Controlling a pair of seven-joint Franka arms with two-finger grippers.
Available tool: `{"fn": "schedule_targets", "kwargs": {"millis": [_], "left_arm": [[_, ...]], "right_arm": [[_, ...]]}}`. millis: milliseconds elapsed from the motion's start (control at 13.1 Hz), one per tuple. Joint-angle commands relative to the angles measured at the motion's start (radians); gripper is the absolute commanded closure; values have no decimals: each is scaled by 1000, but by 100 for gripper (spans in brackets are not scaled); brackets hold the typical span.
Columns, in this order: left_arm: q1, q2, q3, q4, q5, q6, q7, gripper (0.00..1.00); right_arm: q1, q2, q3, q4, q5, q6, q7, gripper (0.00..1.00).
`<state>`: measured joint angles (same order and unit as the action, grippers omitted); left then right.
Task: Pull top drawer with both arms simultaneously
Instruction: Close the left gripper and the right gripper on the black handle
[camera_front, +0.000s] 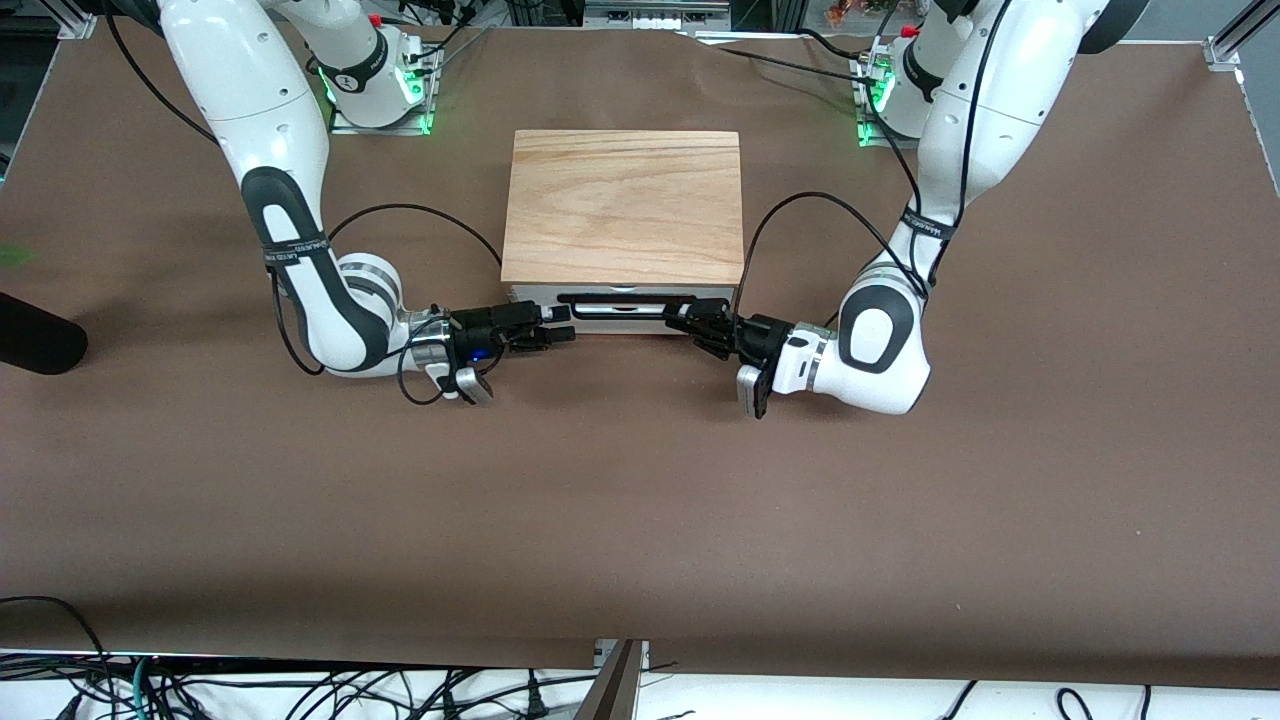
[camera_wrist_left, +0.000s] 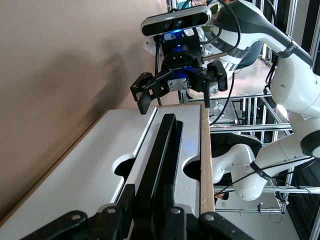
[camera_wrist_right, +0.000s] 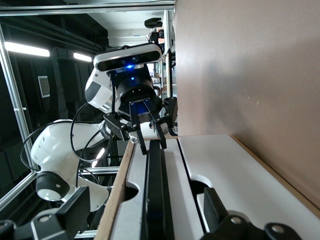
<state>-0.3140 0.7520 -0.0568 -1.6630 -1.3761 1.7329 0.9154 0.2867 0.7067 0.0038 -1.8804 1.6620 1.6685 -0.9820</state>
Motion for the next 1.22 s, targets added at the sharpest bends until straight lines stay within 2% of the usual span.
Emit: {"fn": "schedule_targets", "kwargs": {"millis": [0,153,229,306,458,840,917,1146], "left_arm": [[4,-4,-1,-24,-34,-12,40,71],[7,-3,-1,-21,-34,-12,39,98],[7,-3,-1,-18,-34,-13,39,100],[9,-2,-1,-12,-34,-13,39,100],[9,-2,-1,-4,-35,-12,25,100],[13,-2,-1,-3,-34,-12,25,100],[13,-2,-1,8,-34,-12,23,100],[12,-2,-1,34,-34,-13,-19,100]], "right_arm": [[8,-15,16,-43,24,-10,-64,1],[8,-15,18,-57,24,-29,-107,13],[8,-16,18,-63,24,-32,-112,17],[8,-19,18,-68,24,-32,-113,27],[8,-21,18,-65,22,-32,-113,64],[0,-18,16,-60,22,-32,-121,84],[-3,-15,16,-60,22,-32,-135,91],[-9,-10,15,-59,25,-30,-138,90]]}}
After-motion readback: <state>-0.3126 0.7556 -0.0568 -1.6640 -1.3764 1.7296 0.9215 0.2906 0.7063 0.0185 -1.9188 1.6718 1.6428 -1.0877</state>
